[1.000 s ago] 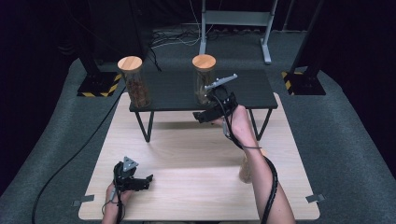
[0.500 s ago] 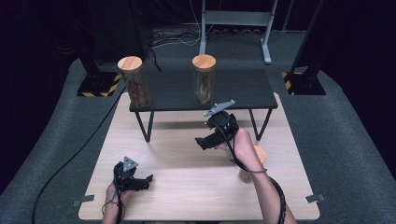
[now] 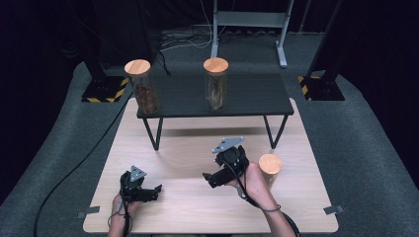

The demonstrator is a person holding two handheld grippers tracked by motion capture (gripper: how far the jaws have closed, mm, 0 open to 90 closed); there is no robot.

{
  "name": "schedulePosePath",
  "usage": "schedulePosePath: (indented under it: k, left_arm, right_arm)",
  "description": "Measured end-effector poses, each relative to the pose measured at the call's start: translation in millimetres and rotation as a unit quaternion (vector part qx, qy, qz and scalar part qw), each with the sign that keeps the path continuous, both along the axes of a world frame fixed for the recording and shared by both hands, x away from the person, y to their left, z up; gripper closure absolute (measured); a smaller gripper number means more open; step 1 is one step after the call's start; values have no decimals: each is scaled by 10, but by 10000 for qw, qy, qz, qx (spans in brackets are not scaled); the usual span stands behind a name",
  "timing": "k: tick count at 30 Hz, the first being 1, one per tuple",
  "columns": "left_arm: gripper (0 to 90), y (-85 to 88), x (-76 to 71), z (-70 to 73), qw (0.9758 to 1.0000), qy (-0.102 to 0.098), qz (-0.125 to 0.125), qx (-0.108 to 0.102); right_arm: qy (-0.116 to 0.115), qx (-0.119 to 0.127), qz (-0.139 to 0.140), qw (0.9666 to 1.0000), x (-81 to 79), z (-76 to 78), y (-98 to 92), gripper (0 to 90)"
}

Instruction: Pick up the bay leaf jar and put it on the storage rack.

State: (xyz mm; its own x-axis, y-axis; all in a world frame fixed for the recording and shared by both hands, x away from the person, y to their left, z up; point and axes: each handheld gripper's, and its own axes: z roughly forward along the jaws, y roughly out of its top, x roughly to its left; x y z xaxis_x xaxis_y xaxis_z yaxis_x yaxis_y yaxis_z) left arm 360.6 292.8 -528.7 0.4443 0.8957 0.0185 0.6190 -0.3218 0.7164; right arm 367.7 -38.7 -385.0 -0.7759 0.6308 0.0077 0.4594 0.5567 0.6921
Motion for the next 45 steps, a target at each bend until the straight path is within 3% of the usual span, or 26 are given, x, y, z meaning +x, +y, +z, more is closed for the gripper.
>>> schedulePosePath:
  k: [12,23,27,45]
  left_arm:
    - [12,-4,-4,1,10000,-20,-4,17]
    - [12,-2,-1,0,10000,-8,-16,5]
    - [12,-2,-2,0,10000,-7,-17,6]
    - [12,-10,-10,1,10000,-42,-10,35]
  right_arm:
    - [344,261,-103,9990,-302,-525,-71,31]
    - [569,478,-514,9959,-613,-983,-307,27]
    - [588,651,-748,9933,-669,-1061,-424,27]
    - [465,747,-1103,9900,-787,-1132,-596,22]
